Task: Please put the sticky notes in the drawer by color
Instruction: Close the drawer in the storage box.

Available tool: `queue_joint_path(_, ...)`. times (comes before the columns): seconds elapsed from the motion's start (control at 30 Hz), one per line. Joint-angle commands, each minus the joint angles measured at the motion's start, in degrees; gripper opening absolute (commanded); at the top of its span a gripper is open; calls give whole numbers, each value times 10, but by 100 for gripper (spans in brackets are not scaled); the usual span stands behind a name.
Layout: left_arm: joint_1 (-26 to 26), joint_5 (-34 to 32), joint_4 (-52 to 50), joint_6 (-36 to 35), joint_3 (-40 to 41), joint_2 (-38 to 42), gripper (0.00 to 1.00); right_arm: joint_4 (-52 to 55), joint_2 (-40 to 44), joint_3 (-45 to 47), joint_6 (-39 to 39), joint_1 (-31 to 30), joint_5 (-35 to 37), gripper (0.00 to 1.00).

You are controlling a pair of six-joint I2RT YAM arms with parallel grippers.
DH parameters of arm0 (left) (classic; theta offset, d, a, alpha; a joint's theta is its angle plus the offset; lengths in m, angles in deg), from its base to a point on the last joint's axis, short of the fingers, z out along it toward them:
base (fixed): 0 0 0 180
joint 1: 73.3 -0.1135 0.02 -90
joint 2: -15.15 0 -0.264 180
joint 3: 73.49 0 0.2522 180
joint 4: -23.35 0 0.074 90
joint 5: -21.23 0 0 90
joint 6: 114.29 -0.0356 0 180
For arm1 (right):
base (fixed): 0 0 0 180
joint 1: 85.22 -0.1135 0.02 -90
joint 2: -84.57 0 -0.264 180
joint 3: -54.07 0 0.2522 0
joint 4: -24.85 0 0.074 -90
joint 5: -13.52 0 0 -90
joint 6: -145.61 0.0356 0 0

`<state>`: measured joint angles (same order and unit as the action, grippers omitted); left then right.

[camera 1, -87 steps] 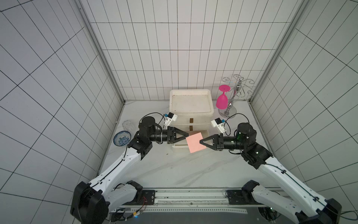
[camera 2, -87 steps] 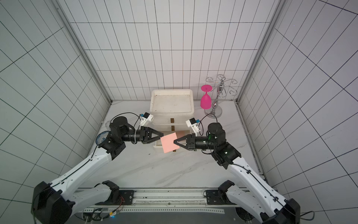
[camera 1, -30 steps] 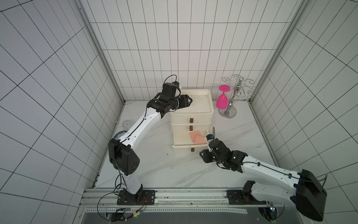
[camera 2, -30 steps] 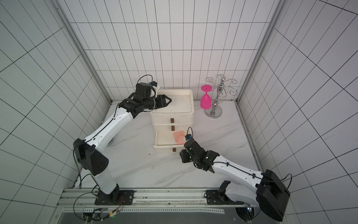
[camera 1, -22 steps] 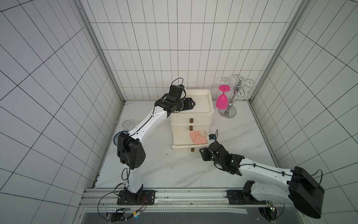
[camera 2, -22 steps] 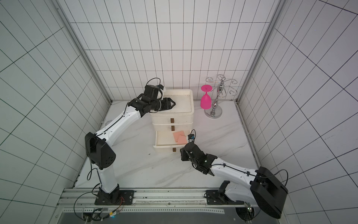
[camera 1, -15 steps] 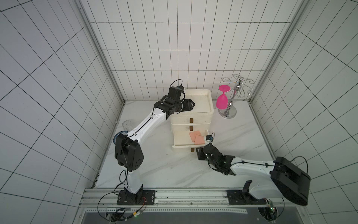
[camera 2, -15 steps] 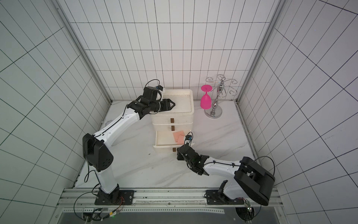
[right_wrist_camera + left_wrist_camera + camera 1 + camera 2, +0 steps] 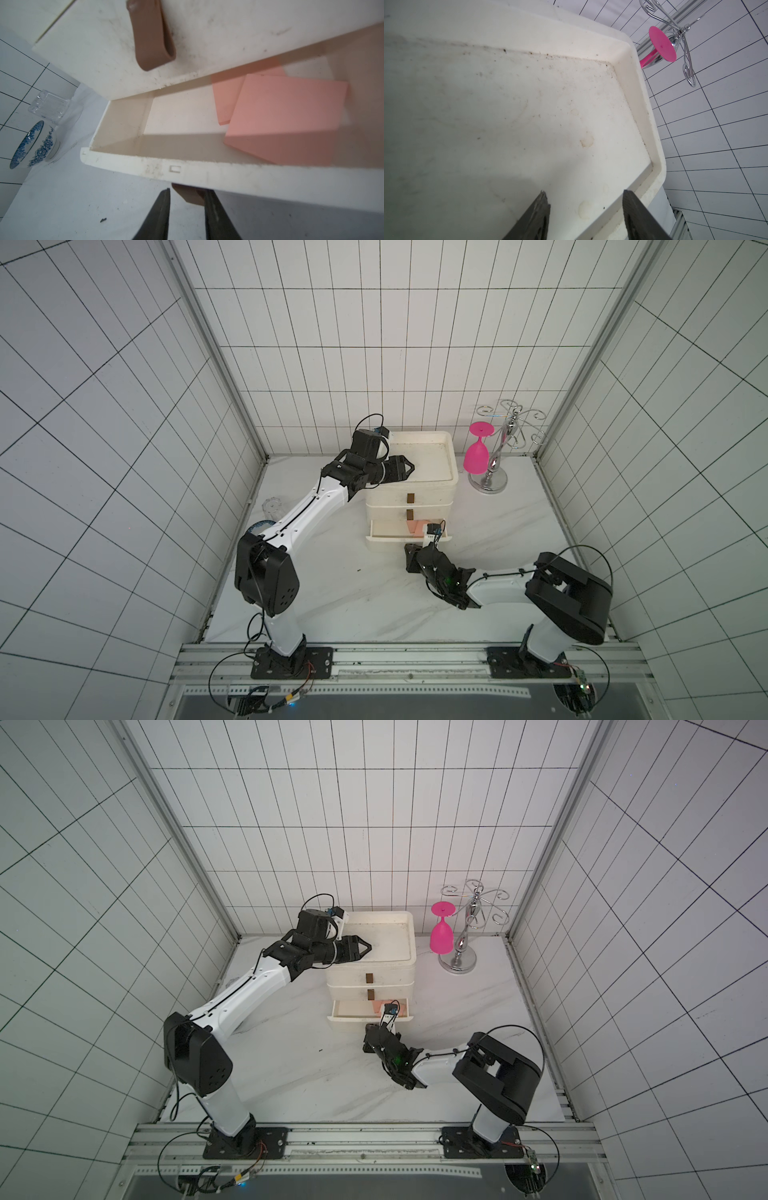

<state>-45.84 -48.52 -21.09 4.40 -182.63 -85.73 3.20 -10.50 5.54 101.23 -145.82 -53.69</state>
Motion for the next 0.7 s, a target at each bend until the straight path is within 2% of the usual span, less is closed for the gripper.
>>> queue_joint_path(0.0, -13, 16, -88, 2, 32, -10, 59, -57, -26, -39, -21, 31, -12, 32)
queue_joint_path(0.23, -27, 32, -97, -2, 42, -2, 59, -74, -64, -47, -22, 98, -68, 32)
queue_joint_path(0.53, -25, 47, -102, 1, 40, 6, 59, -79, -100, -82, -49, 119, -92, 32)
queue_joint_path(0.67, -28, 48, -114, -9, 36, 24, 60, -91, -57, -43, -56, 122, -109, 33)
